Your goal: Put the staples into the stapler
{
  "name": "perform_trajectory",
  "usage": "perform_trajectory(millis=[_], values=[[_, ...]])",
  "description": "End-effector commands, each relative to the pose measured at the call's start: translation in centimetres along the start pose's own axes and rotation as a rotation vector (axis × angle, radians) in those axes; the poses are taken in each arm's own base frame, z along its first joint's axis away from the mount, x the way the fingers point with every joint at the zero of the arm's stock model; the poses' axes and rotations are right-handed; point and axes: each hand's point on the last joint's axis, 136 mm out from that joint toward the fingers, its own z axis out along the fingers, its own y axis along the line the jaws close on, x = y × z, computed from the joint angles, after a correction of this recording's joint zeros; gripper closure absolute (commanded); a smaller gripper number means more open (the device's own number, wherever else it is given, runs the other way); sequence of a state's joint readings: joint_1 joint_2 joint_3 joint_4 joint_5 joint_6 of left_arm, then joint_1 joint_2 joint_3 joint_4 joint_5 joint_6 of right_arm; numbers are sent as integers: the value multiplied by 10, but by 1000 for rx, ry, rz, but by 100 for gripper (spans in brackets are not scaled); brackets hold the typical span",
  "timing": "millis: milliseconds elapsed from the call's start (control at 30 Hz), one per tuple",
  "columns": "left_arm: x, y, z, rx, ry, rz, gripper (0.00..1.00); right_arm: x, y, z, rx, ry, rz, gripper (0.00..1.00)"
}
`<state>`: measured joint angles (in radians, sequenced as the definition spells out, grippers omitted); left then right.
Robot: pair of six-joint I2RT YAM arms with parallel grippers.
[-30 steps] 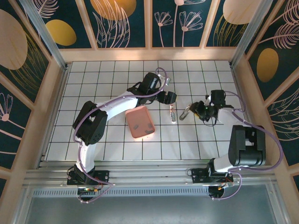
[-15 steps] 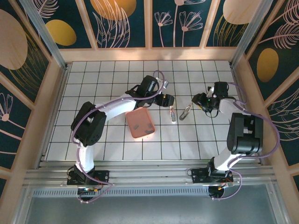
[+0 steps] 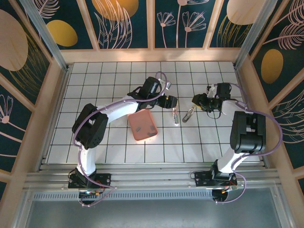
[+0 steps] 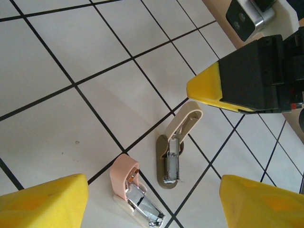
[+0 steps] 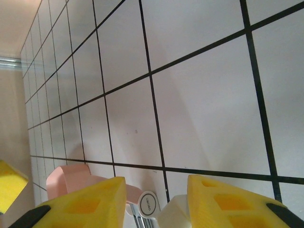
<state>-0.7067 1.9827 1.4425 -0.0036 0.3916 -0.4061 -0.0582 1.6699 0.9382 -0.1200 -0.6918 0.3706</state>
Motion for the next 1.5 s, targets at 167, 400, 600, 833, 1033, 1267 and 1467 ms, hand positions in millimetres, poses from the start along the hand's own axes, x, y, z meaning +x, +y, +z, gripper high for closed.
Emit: perform_trajectory(millis=[167, 400, 600, 833, 1033, 1267, 1467], values=[[-16, -8, -11, 14, -38, 19, 26, 13, 14, -1, -54, 39, -50, 66], [-15, -8, -11, 14, -36, 31, 26, 26, 14, 4, -35, 75, -67, 68], [-18, -8, -11, 6, -30, 54, 26, 35, 15, 6, -22, 97, -71, 70], [-17, -8, -11, 8, -28, 53, 26, 51, 9, 13, 33, 139, -89, 71], [-16, -8, -12, 4, -28, 55, 26, 63, 3, 18, 72, 163, -92, 73], [-14, -7, -13, 1, -27, 54, 25, 80, -12, 24, 159, 191, -94, 77], [-12, -6, -14, -4, -27, 52, 25, 94, -41, 25, 306, 204, -82, 79]])
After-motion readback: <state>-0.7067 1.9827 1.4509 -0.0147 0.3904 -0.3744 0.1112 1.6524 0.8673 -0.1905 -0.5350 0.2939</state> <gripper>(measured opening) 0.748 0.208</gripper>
